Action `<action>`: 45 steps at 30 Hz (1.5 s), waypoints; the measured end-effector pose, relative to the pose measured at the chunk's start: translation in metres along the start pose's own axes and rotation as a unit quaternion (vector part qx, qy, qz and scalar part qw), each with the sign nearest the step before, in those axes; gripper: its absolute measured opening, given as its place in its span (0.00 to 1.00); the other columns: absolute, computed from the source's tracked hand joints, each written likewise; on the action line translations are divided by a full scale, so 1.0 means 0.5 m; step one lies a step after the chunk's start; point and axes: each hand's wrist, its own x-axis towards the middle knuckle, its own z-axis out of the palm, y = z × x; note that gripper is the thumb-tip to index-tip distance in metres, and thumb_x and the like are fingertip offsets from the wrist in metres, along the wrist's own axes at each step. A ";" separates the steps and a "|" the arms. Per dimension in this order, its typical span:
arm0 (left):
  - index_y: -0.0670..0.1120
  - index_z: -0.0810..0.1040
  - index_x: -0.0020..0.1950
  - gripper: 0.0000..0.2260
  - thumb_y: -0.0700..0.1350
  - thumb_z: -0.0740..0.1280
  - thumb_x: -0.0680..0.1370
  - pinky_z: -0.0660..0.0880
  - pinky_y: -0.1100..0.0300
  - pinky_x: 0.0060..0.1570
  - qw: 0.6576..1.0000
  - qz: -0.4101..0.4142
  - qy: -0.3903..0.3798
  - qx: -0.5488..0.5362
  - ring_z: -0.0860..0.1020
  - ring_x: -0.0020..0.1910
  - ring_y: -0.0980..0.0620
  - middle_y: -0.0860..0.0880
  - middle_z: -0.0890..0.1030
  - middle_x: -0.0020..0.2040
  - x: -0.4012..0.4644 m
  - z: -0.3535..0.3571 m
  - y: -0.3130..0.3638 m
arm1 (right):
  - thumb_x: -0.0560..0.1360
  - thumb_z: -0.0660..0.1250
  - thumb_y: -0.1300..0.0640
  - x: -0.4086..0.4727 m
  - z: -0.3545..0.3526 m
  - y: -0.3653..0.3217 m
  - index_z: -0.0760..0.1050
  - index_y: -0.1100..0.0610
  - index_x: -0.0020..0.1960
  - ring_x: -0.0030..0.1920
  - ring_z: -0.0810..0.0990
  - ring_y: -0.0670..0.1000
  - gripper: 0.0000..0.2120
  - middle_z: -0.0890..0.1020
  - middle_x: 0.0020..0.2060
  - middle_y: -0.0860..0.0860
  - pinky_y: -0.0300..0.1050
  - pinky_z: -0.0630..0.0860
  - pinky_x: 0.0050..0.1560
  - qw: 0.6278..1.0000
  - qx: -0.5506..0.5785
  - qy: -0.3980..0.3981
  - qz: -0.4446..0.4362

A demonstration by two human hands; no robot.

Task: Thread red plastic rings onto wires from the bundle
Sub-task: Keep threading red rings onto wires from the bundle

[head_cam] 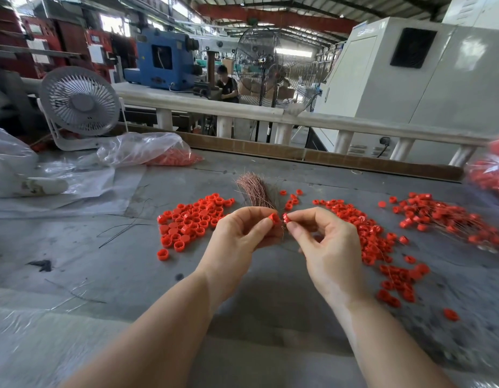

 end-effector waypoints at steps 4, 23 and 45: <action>0.41 0.78 0.48 0.07 0.33 0.63 0.77 0.78 0.64 0.44 0.998 0.030 -0.007 0.055 0.80 0.39 0.54 0.44 0.81 0.41 -0.003 0.003 0.000 | 0.70 0.72 0.64 -0.001 0.000 -0.004 0.77 0.42 0.38 0.35 0.78 0.38 0.15 0.81 0.31 0.38 0.29 0.71 0.38 1.000 -0.006 0.003 -0.024; 0.43 0.78 0.47 0.07 0.32 0.64 0.76 0.76 0.69 0.41 0.994 0.059 -0.022 0.090 0.80 0.37 0.60 0.50 0.82 0.39 -0.008 0.004 0.003 | 0.68 0.72 0.69 0.000 0.001 0.003 0.79 0.53 0.39 0.40 0.78 0.40 0.11 0.81 0.36 0.44 0.26 0.68 0.41 0.998 0.005 -0.020 -0.055; 0.37 0.79 0.51 0.07 0.34 0.64 0.76 0.77 0.66 0.41 0.999 -0.003 -0.031 0.025 0.81 0.37 0.56 0.46 0.83 0.40 -0.003 -0.004 -0.005 | 0.68 0.72 0.68 -0.003 -0.002 0.003 0.81 0.59 0.40 0.39 0.76 0.37 0.05 0.81 0.36 0.49 0.25 0.66 0.41 0.996 -0.036 -0.027 -0.071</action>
